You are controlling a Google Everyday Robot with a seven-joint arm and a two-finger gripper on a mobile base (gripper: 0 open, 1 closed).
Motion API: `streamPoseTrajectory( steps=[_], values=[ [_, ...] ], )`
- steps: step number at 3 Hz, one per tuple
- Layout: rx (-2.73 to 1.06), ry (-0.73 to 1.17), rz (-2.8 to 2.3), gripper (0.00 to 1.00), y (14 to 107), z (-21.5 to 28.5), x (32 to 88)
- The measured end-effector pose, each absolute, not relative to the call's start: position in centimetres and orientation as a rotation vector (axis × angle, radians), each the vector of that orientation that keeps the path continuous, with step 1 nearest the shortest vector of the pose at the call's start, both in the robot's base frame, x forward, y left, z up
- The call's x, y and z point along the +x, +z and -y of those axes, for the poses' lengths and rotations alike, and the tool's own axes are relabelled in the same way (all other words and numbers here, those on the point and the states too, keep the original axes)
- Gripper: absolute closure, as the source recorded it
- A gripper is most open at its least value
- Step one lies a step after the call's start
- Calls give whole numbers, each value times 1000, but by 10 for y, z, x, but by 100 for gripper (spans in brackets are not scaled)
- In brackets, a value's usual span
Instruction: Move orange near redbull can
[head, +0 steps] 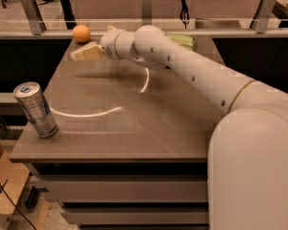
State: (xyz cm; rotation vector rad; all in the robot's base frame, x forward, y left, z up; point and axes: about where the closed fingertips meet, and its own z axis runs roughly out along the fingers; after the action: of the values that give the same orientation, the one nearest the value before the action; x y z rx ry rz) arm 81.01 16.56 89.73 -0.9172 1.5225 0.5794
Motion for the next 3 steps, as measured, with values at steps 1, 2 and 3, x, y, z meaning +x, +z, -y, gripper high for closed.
streamPoseTrajectory(
  steps=[1,2,3],
  values=[
    [-901,522,-1550,0,898,-171,816],
    [-851,503,-1565,0,896,-175,828],
    [-780,526,-1564,0,892,-178,844]
  ],
)
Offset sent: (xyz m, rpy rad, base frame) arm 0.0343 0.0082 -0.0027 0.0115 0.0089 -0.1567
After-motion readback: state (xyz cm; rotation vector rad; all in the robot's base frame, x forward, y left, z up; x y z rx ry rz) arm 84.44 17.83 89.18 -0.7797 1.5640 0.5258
